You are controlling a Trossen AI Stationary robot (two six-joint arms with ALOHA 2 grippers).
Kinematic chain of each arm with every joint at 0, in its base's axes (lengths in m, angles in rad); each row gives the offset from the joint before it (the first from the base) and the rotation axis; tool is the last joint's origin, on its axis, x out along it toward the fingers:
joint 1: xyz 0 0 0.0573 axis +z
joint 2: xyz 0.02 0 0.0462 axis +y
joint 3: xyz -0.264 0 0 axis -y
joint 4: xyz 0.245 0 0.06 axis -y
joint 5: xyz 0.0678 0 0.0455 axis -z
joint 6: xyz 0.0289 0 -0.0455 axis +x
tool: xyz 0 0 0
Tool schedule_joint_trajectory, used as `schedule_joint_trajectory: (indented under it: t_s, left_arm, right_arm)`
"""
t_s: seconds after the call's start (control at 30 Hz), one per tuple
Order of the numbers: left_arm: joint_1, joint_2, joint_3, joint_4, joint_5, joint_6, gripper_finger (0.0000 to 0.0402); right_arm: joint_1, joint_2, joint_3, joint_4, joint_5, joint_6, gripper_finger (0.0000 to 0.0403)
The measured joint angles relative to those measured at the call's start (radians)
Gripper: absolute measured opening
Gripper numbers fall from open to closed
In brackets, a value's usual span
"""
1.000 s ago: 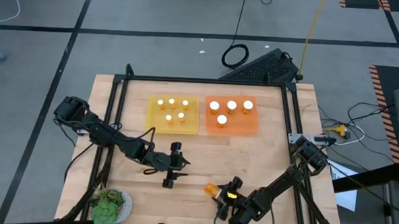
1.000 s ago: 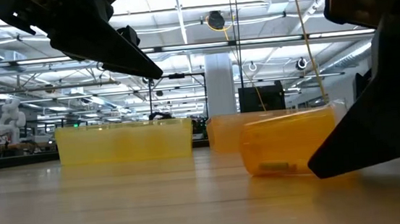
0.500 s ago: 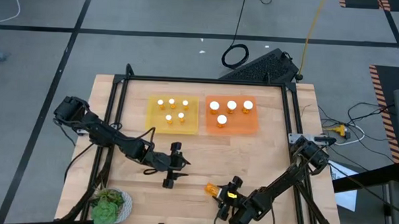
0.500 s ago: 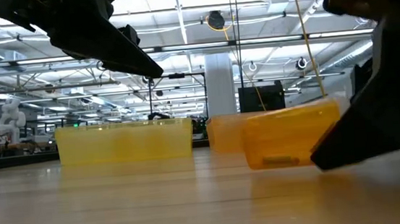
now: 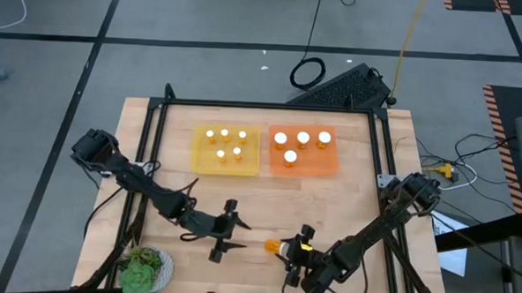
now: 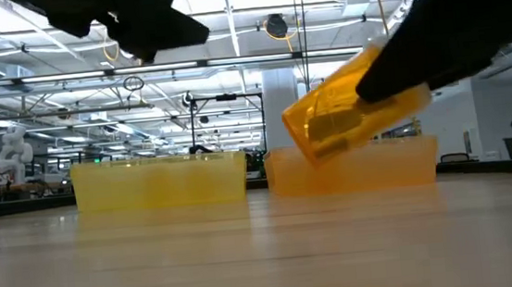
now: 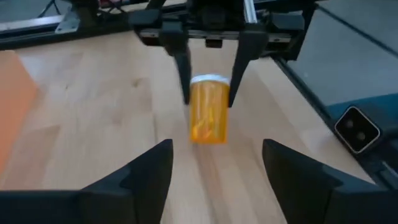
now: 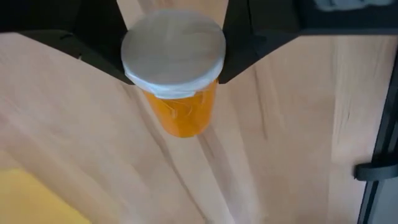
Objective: Pick and place medicine bottles into bin by pill shape (circle, oval)
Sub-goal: Put the big orange pill bottle into the orange bin
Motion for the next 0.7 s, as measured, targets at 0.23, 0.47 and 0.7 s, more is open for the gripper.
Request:
schedule_joint_trajectory:
  t_s: [0.23, 0.47, 0.7]
  left_arm:
    - [-0.004, 0.157, -0.001, 0.162, -0.102, -0.02, 0.0299]
    - [0.005, 0.212, -0.001, 0.299, -0.074, -0.035, 0.0325]
    - [0.004, 0.213, -0.001, 0.333, -0.08, -0.037, 0.0311]
  right_arm:
    - [-0.036, -0.052, 0.0, 0.009, -0.072, -0.075, 0.0206]
    - [-0.053, -0.096, 0.0, 0.027, -0.07, -0.164, 0.0207]
    - [-0.08, -0.099, 0.0, 0.145, -0.07, -0.273, 0.0207]
